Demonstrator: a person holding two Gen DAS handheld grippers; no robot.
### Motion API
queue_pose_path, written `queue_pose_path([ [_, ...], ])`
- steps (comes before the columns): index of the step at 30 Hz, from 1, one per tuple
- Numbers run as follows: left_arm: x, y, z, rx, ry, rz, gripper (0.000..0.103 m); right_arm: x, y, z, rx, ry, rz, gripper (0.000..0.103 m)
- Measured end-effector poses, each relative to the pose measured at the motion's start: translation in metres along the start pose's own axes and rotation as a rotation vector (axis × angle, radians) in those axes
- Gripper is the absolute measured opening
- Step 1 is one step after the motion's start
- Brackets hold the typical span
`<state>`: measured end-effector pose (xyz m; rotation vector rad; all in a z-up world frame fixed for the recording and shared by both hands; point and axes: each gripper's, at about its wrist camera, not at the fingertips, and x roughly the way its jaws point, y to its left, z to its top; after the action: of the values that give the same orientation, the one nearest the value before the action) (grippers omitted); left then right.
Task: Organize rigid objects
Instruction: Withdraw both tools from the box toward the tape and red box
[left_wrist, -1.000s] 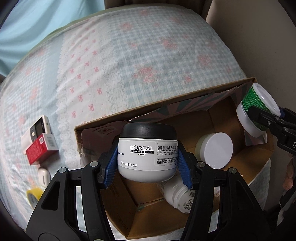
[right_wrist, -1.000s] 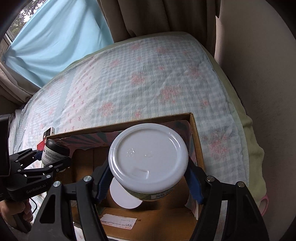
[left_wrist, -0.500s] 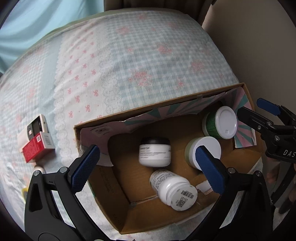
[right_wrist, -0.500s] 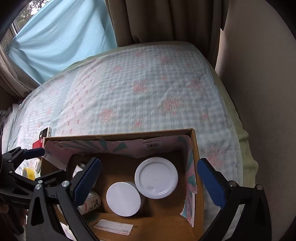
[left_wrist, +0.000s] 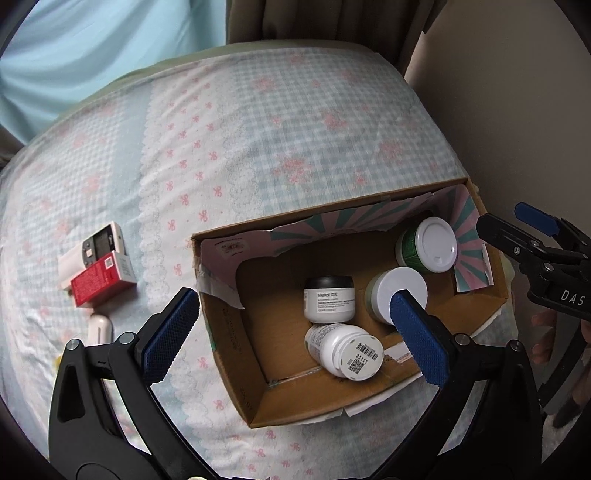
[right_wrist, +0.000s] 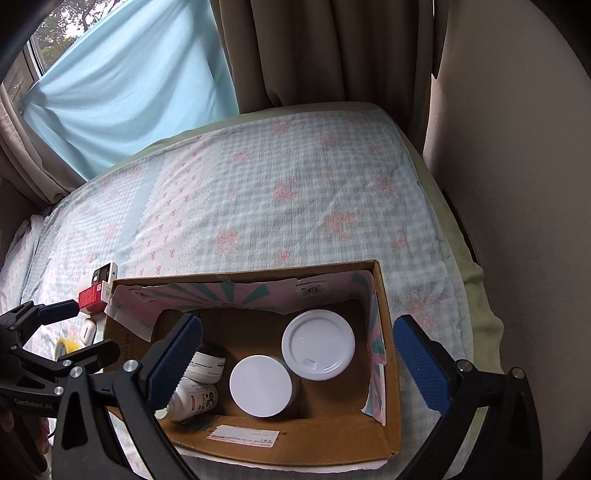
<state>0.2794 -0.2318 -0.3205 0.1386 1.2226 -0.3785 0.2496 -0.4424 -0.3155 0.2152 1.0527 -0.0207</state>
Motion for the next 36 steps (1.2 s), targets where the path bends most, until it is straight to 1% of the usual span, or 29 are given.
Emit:
queue_pose_path([
  [4, -0.023, 0.0, -0.007, -0.007, -0.022, -0.018, 0.103, -0.021, 0.006, -0.002, -0.011, -0.017, 0.0, 0.103],
  [8, -0.056, -0.001, -0.016, -0.021, -0.065, -0.047, 0.103, -0.05, 0.013, -0.007, -0.035, -0.049, -0.011, 0.103],
  [12, -0.093, 0.001, -0.031, -0.038, -0.106, -0.02, 0.103, -0.077, 0.02, -0.012, -0.037, -0.061, 0.009, 0.103],
  [14, -0.112, 0.007, -0.041, -0.061, -0.123, -0.015, 0.103, -0.09, 0.025, -0.015, -0.044, -0.062, 0.027, 0.103],
  [16, -0.128, 0.015, -0.053, -0.082, -0.133, 0.008, 0.103, -0.102, 0.034, -0.018, -0.066, -0.075, 0.034, 0.103],
  [21, -0.162, 0.046, -0.091, -0.134, -0.164, 0.085, 0.103, -0.125, 0.064, -0.024, -0.138, -0.093, 0.069, 0.103],
  [25, -0.178, 0.082, -0.126, -0.239, -0.163, 0.155, 0.103, -0.131, 0.097, -0.025, -0.22, -0.075, 0.135, 0.103],
  [29, -0.186, 0.121, -0.164, -0.351, -0.145, 0.182, 0.103, -0.134, 0.137, -0.023, -0.322, -0.079, 0.199, 0.103],
  [32, -0.191, 0.146, -0.188, -0.407, -0.132, 0.215, 0.103, -0.13, 0.172, -0.02, -0.418, -0.071, 0.226, 0.103],
  [36, -0.189, 0.178, -0.213, -0.469, -0.107, 0.239, 0.103, -0.119, 0.214, -0.013, -0.501, -0.048, 0.289, 0.103],
])
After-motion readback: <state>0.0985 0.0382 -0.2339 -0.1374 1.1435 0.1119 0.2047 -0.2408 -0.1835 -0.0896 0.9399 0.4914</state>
